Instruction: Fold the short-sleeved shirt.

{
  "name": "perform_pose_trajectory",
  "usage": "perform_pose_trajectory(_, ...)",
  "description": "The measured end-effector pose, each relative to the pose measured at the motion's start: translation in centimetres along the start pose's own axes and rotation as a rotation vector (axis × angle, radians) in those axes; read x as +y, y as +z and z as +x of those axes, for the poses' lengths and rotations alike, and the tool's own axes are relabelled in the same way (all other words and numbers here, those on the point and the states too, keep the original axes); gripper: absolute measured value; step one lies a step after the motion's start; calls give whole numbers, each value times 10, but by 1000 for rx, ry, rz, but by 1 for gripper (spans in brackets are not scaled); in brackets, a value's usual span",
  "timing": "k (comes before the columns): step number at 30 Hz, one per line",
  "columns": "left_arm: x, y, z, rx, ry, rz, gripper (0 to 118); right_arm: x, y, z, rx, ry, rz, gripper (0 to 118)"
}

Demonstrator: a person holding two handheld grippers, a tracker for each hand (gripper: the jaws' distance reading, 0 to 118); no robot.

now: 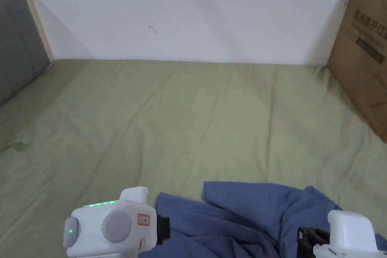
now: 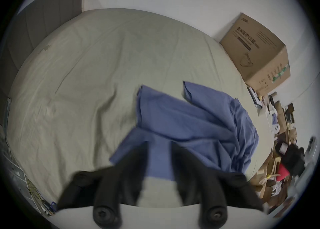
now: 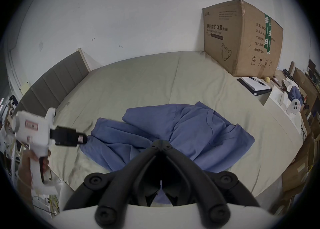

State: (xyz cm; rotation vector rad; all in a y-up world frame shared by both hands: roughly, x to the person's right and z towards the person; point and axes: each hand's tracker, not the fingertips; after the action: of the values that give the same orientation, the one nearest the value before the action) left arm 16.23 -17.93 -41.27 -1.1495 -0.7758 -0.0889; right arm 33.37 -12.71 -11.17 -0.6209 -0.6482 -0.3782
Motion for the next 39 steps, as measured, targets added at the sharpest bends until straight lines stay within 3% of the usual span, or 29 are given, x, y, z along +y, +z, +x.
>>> perform_pose_trajectory(1, 13, -4, -2, -2, 14, 0, 86, 0, -3, 0, -2, 3, -4, 0)
perform_pose_trajectory(2, 25, -10, -3, -9, 23, 0, 95, 0, -5, 1, -4, 3, -7, 0)
perform_pose_trajectory(5, 55, -27, -4, -23, 41, 9, 95, 0, -14, 3, -6, -1, -22, 0)
perform_pose_trajectory(9, 86, -63, 1, 62, 21, -45, 95, -3, -25, 8, -14, -11, -48, 0)
perform_pose_trajectory(15, 63, -125, 10, 100, -64, -227, 92, -9, -40, 17, -30, -26, -86, 0)
perform_pose_trajectory(16, 56, -125, 17, 168, -135, -160, 91, -10, -42, 19, -32, -31, -93, 0)
perform_pose_trajectory(17, 52, -124, 22, 195, -184, -116, 87, -11, -44, 21, -35, -34, -99, 0)
perform_pose_trajectory(19, 52, -119, 28, 216, -147, -120, 77, -13, -46, 23, -45, -40, -110, 0)
perform_pose_trajectory(21, 60, -115, 31, 215, -131, -130, 59, -15, -46, 26, -49, -49, -119, 0)
perform_pose_trajectory(22, 64, -113, 32, 218, -130, -135, 46, -15, -45, 26, -50, -54, -122, 0)
perform_pose_trajectory(24, 67, -107, 27, 241, -144, -119, 4, -18, -44, 27, -50, -56, -123, 0)
perform_pose_trajectory(33, 64, -69, 8, 122, -70, -76, 3, -15, -43, 37, -45, -66, -140, 0)
perform_pose_trajectory(39, 59, -33, 7, 59, -66, -10, 3, 22, -54, 57, -38, -38, -105, 0)
